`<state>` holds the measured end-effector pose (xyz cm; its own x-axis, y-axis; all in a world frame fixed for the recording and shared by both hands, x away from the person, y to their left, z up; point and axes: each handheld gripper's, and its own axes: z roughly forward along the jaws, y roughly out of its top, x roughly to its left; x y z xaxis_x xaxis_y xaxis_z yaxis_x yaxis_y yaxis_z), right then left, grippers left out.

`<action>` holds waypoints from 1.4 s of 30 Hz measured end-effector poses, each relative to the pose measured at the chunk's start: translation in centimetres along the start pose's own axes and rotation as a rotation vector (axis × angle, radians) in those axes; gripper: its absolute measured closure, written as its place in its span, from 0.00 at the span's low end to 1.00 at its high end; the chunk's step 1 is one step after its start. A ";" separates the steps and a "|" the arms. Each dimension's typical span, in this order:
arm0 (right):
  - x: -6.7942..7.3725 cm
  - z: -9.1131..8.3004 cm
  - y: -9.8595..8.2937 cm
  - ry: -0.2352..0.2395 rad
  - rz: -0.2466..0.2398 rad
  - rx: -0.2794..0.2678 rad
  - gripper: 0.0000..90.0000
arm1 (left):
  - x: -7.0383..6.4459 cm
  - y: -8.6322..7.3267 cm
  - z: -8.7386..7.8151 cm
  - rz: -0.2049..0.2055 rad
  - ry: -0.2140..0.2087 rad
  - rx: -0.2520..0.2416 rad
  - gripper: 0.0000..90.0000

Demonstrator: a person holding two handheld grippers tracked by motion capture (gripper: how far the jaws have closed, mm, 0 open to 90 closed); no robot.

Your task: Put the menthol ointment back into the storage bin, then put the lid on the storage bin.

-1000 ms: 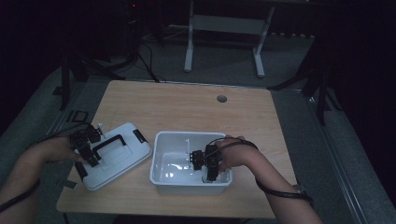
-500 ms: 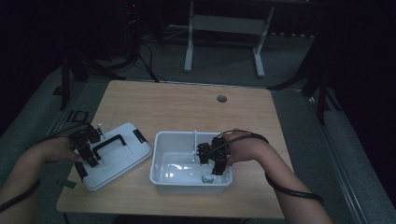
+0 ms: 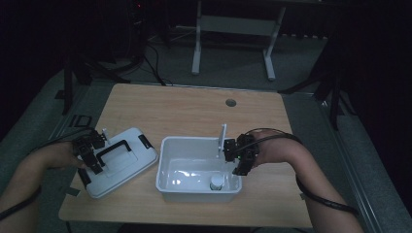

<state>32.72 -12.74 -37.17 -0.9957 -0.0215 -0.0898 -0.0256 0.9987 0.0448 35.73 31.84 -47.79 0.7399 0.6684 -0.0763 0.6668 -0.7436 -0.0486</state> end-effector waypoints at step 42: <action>-1.5 8.3 -11.7 0.020 0.261 0.074 0.17 | 0.4 2.3 0.4 -0.004 0.069 0.009 0.61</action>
<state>35.26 -24.00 -45.85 -0.9694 0.2367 -0.0646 0.2378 0.9713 -0.0093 37.55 30.36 -48.35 0.7418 0.6705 -0.0077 0.6691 -0.7409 -0.0580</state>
